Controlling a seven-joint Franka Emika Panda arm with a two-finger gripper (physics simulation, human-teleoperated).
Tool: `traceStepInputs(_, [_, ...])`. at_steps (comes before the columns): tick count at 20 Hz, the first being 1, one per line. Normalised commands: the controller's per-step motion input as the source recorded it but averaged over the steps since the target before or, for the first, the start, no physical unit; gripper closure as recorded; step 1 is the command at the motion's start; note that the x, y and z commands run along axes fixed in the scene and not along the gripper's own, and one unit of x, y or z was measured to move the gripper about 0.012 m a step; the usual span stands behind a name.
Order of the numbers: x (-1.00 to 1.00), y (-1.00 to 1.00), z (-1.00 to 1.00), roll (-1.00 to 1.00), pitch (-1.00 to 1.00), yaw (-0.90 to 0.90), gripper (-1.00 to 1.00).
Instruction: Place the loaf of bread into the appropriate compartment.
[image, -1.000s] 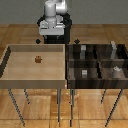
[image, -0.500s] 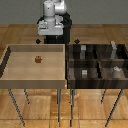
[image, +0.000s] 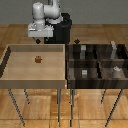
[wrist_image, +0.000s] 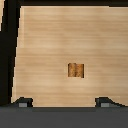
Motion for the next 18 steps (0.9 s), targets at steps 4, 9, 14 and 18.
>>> traceStepInputs(4, [1.0,0.0,0.0,0.0,0.0,0.0,-1.0])
traceStepInputs(9, [0.0,-0.4,0.0,0.0,0.0,0.0,-1.0])
traceStepInputs(14, [-0.05,0.0,-0.6,0.0,0.0,0.0,-1.0])
traceStepInputs(18, [-0.25,0.0,-0.25,0.0,0.0,0.0,-1.0])
